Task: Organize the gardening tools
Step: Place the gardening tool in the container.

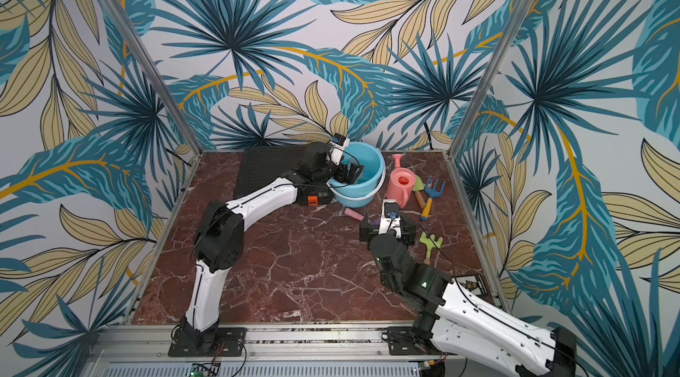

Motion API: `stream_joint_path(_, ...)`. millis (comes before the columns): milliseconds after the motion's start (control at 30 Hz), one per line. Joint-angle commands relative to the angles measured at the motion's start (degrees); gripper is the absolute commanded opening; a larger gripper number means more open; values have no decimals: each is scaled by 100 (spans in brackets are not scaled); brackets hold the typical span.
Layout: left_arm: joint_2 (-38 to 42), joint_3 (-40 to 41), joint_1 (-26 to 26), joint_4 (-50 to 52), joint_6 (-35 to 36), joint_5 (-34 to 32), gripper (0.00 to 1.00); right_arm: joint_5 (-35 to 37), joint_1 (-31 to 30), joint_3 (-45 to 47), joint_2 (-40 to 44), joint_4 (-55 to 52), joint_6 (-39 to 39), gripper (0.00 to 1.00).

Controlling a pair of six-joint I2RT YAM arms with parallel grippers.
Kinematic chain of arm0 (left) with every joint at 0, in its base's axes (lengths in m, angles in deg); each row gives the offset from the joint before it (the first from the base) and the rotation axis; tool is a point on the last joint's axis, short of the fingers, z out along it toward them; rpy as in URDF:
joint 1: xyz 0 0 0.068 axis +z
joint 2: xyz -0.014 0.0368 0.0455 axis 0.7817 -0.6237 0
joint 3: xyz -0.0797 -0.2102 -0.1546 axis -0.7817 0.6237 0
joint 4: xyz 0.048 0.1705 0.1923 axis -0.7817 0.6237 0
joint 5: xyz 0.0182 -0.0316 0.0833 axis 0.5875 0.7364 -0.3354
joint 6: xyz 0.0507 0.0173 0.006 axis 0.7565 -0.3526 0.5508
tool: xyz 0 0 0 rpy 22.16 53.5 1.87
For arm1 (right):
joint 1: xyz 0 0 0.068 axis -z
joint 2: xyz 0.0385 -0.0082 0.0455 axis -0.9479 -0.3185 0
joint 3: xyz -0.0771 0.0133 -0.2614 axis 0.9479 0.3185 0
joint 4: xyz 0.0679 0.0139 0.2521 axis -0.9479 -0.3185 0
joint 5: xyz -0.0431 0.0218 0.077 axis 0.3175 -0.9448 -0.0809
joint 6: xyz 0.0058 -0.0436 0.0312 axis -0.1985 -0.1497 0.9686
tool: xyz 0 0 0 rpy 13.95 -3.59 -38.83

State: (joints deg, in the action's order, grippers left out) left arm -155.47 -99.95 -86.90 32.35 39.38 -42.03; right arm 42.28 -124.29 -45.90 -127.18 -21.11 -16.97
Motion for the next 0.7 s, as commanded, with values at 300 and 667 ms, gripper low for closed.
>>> stream_joint_path(300, 2883, 2681, -421, -705, -680, -765, 100, -98, 409, 325, -326, 171, 580, 99)
stream_joint_path(667, 5352, 5386, -512, 172, -1063, -2018, 100, -2243, 1988, 892, -394, 28, 1499, 91)
